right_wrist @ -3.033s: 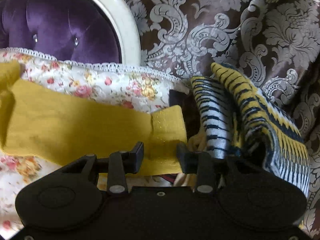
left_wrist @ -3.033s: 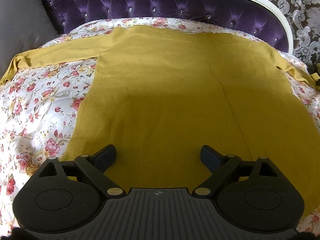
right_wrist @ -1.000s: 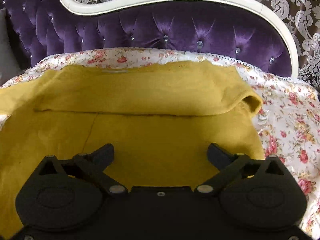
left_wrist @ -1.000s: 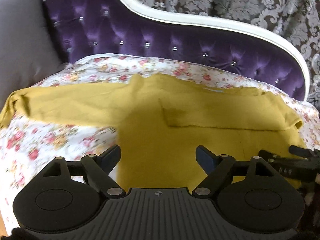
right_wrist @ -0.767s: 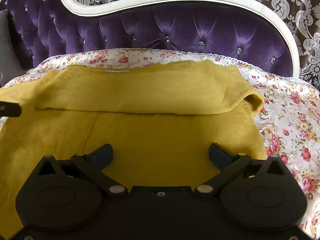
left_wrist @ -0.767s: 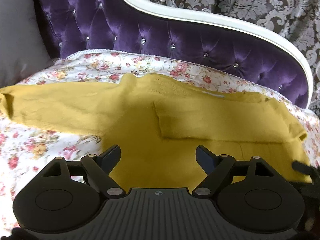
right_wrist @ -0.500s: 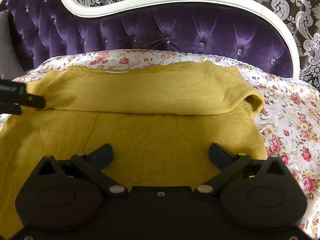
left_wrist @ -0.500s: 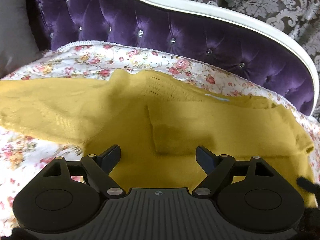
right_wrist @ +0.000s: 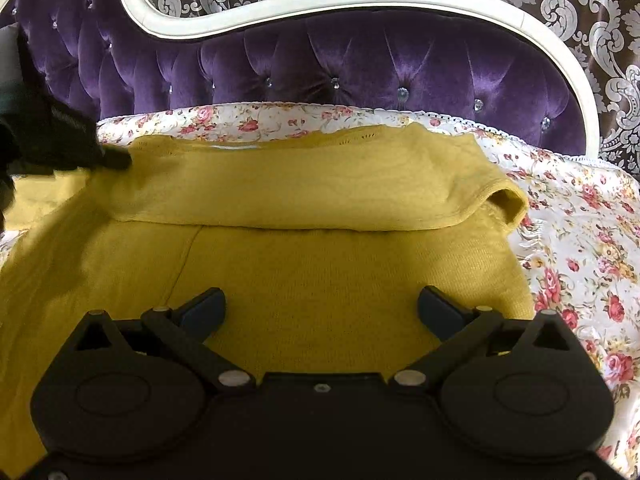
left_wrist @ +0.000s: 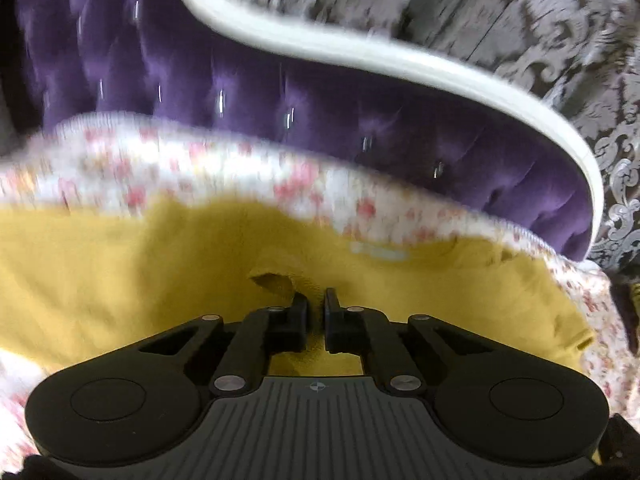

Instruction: Fold small clothes

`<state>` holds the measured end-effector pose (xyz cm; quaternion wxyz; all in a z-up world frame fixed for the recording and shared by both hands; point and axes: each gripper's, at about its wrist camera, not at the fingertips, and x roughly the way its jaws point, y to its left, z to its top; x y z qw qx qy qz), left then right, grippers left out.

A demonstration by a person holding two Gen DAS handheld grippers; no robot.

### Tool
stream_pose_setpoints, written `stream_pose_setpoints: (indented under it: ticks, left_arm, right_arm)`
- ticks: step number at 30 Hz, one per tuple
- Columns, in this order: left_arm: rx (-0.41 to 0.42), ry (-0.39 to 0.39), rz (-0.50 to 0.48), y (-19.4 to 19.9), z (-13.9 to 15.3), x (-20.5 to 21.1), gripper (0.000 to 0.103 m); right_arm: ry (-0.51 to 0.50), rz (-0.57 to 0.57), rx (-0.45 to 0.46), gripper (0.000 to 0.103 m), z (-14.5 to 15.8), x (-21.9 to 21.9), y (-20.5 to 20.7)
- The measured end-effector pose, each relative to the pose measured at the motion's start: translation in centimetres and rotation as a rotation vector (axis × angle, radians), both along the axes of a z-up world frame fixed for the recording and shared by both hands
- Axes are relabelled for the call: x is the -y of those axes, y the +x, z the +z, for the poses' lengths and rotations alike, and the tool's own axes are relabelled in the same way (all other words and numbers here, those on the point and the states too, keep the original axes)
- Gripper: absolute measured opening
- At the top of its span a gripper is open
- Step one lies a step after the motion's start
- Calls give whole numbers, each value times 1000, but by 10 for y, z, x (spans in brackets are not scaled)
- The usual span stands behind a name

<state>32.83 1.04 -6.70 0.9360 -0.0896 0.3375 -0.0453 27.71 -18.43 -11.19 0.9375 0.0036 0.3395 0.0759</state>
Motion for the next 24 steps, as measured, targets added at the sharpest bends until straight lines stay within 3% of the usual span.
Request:
stream_pose_setpoints:
  ticks: [3,7,11,14,17,18,20,24]
  left_arm:
    - [49,69,30,-1,14,-8,7]
    - [2,80,117,16,7,-36,7]
    - [-96,63,67,24,-6,-45,10]
    - [-61,112,85,18,-4,-45,12]
    - [-38,72,132,4,3,-53,14]
    - [-34,58,139,0,5,-56,16]
    - [-36,46,136,-8,9,-57,37]
    - [-30,78,96,-21,8,-44,56]
  right_arm:
    - [5,-1,2,102,0,0,0]
    - [35,-1,-3,102,3,4,1]
    - [73,0,-9,101,7,8,3]
    - [107,7,11,100,19,12,3]
    - [97,-11,58,101,33,13,9]
    - [93,-17,68,101,37,12,14]
    - [91,-39,79,101,41,9,24]
    - [80,-80,78,102,38,-2,50]
